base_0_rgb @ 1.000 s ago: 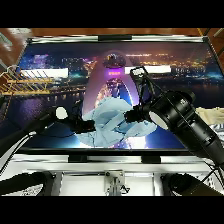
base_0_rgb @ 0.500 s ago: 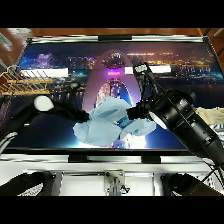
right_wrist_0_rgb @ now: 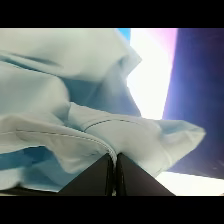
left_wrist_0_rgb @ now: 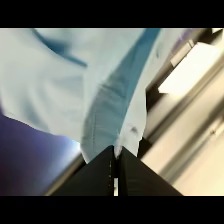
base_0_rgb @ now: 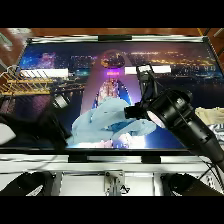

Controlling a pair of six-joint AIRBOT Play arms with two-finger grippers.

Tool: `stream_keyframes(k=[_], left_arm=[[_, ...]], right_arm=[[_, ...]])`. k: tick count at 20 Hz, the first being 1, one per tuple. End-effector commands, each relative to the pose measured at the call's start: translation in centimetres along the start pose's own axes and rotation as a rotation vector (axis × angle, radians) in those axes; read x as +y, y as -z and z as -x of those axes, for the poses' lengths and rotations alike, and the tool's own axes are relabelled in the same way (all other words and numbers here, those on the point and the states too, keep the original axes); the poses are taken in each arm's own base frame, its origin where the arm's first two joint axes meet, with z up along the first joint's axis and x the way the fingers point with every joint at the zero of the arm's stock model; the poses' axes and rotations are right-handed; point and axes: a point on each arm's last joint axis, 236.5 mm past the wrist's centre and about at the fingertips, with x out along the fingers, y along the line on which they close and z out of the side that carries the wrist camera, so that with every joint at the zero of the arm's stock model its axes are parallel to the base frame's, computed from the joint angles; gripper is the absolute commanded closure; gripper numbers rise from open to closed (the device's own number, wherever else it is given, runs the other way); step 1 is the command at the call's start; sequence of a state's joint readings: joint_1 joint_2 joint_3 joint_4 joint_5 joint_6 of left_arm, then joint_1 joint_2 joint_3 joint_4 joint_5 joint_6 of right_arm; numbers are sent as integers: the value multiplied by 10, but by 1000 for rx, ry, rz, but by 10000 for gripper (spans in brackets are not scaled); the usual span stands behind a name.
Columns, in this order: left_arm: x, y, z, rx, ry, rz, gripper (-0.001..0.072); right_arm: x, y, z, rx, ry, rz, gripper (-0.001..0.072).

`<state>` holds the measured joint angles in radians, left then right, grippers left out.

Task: Fold the shirts.

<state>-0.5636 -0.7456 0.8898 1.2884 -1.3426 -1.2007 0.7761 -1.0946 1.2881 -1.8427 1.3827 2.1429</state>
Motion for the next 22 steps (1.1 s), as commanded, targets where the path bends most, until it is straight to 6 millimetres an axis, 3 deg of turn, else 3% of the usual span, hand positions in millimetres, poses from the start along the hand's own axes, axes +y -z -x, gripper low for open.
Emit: stream_keyframes(k=[1,2,3,7,9,12,14,16,19,22], left_arm=[[-12,43,-60,74,9,129,438],[-4,45,-73,59,-18,244,174],[7,47,-77,46,-53,374,-3],[34,34,-62,-31,-91,605,5],[33,35,-65,-18,-44,730,26],[13,40,-88,93,69,825,32],[3,37,-110,142,146,845,123],[-2,41,-129,200,190,869,164],[-7,58,-149,301,214,836,163],[-14,69,-156,364,235,803,156]], right_arm=[[28,8,-21,67,-71,-32,642],[30,11,-29,85,-61,-27,641],[30,12,-33,94,-54,-19,641],[25,13,-35,100,-30,28,641],[25,13,-35,102,-31,39,641],[26,13,-35,102,-35,39,641],[26,13,-35,103,-35,43,641],[26,14,-35,105,-38,53,641],[27,14,-35,106,-42,66,641],[27,14,-35,104,-43,70,641]])
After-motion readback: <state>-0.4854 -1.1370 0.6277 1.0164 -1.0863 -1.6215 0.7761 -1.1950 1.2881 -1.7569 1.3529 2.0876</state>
